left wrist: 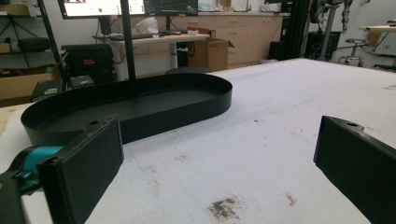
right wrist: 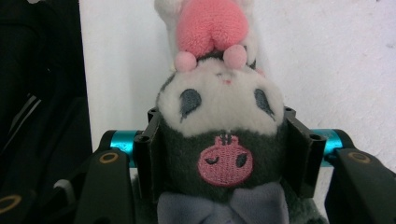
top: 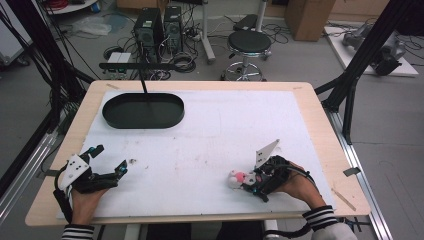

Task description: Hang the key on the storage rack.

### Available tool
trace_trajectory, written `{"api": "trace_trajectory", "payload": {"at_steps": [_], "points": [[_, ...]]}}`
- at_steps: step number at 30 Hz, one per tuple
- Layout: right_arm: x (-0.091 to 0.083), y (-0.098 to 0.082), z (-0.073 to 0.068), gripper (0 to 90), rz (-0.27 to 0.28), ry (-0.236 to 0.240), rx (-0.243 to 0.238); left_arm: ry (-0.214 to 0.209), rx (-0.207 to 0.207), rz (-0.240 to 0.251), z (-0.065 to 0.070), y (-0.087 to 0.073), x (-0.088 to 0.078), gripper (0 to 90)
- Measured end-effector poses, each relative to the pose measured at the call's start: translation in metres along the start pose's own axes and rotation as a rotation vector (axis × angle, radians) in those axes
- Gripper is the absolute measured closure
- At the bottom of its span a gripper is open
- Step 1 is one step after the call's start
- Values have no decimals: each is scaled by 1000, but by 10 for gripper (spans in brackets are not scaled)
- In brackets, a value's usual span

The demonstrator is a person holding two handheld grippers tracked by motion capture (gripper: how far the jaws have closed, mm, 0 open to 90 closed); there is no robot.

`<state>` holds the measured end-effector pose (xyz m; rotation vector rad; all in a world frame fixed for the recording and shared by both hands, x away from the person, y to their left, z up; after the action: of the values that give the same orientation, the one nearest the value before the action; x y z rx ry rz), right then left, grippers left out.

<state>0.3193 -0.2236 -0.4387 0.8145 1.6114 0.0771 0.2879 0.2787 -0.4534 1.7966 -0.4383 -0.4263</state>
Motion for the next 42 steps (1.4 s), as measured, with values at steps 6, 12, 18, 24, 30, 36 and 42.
{"api": "trace_trajectory", "payload": {"at_steps": [6, 12, 18, 24, 30, 36, 42], "points": [[-1, 1, -1, 440, 0, 6, 1, 0, -7, -3, -1, 0, 0, 20], [-6, 7, -7, 441, 42, 11, -19, -27, 10, 14, 0, 1, 0, 20], [-18, 18, -10, 441, 119, 17, -33, -73, 12, 45, -3, 11, 0, 20], [-25, 34, -14, 441, 179, 26, -48, -180, 8, -11, -6, 28, 7, 20], [-28, 51, -17, 441, 223, 23, -62, -321, -18, -56, -10, 44, 18, 20], [-34, 65, -19, 441, 281, 29, -80, -391, 43, -71, -9, 63, 27, 20], [-36, 84, -25, 441, 308, 35, -117, -488, 90, -95, -1, 81, 40, 20]]}}
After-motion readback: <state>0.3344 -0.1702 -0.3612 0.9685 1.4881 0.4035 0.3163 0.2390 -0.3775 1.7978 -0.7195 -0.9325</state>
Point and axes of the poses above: each handheld gripper's, and its own axes: x roughly forward along the jaws, y roughly out of its top, z roughly to its right, the point moved 3 cm from there along x, roughly forward along the jaws, and after that the axes turned 14 degrees about x, right-handed, at the moved point
